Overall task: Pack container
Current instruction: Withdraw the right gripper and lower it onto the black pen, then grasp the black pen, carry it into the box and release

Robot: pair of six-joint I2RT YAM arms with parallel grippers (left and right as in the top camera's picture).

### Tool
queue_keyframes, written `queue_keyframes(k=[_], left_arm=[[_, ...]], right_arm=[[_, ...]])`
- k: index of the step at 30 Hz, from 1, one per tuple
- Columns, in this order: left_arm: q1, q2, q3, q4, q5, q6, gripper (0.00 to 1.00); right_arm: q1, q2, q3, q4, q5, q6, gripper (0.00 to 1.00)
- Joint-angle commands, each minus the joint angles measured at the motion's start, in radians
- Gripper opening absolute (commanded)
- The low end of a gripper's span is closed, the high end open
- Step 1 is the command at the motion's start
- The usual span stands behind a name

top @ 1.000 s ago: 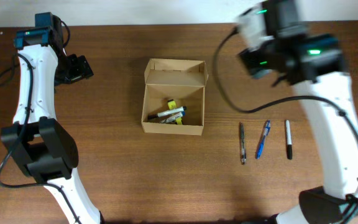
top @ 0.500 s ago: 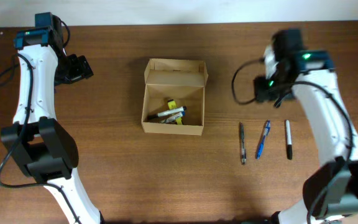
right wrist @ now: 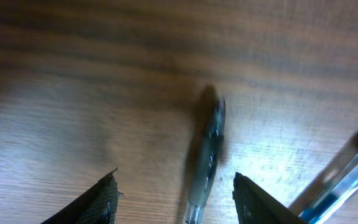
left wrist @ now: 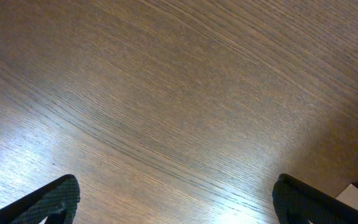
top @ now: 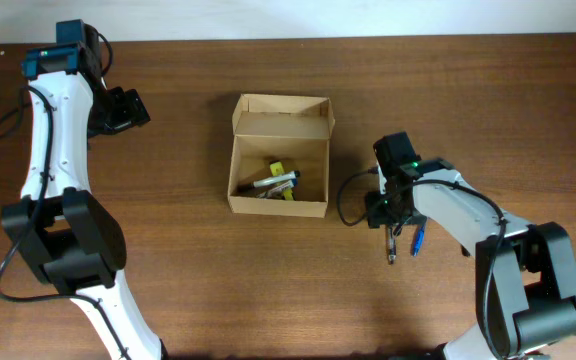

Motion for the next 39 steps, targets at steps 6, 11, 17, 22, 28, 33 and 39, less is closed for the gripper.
queue_keyframes(k=[6, 11, 17, 22, 28, 33, 39], left_arm=[[-0.001, -0.002, -0.004, 0.000, 0.007, 0.011, 1.00], [-0.001, -0.002, -0.004, 0.000, 0.007, 0.011, 1.00], [-0.001, -0.002, -0.004, 0.000, 0.007, 0.011, 1.00], [-0.001, -0.002, -0.004, 0.000, 0.007, 0.011, 1.00], [-0.001, -0.002, -0.004, 0.000, 0.008, 0.011, 1.00], [-0.001, -0.002, -0.004, 0.000, 0.008, 0.011, 1.00], [-0.001, -0.002, -0.004, 0.000, 0.007, 0.011, 1.00]], right_arm=[[0.002, -0.005, -0.059, 0.022, 0.015, 0.073, 0.38], [0.002, -0.005, -0.079, 0.029, 0.012, 0.097, 0.04], [0.001, -0.031, -0.042, 0.047, 0.011, 0.069, 0.04], [0.002, -0.122, 0.262, -0.116, 0.005, -0.161, 0.04], [0.064, -0.126, 0.682, -0.278, -0.015, -0.385, 0.04], [0.174, -0.117, 0.778, -0.279, -0.079, -0.656, 0.04], [0.277, -0.014, 0.779, -0.279, -0.104, -0.815, 0.04]])
